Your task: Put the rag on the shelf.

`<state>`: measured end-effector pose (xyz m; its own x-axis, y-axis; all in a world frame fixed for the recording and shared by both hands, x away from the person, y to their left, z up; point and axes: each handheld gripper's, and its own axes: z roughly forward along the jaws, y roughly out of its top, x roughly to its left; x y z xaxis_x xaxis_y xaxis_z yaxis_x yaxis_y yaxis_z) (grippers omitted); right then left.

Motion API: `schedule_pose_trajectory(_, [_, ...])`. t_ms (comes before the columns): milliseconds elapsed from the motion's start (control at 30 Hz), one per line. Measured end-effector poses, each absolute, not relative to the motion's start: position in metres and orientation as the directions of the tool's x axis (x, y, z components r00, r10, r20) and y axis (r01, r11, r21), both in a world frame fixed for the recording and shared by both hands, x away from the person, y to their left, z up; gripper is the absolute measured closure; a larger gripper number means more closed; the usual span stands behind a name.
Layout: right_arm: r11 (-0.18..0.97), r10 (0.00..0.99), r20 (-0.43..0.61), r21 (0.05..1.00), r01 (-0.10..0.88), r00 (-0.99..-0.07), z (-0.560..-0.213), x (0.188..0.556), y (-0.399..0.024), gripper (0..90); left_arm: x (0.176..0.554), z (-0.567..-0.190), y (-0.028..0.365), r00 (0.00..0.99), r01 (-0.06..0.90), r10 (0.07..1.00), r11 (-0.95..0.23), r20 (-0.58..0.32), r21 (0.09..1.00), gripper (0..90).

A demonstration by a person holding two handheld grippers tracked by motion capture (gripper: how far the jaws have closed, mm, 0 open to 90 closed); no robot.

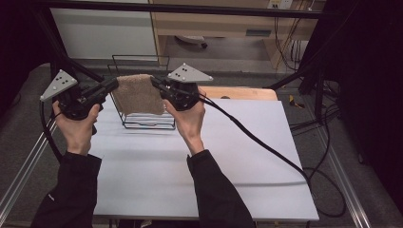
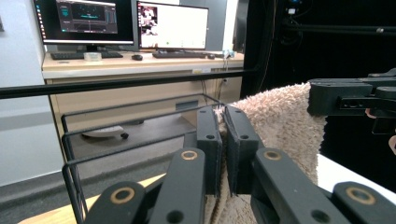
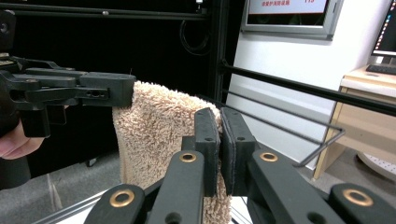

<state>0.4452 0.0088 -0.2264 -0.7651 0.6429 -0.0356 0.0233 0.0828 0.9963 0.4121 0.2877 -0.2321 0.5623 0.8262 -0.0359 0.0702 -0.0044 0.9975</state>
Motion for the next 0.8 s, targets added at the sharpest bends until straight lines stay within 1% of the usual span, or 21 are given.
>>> schedule_pose_trajectory(800, [0.063, 0.658, -0.059, 0.998, -0.022, -0.751, -0.200, 0.462, 0.020, 86.4, 0.432, -0.207, 0.293, 0.533, 0.025, 0.846, 0.023, -0.033, 0.999, 85.1])
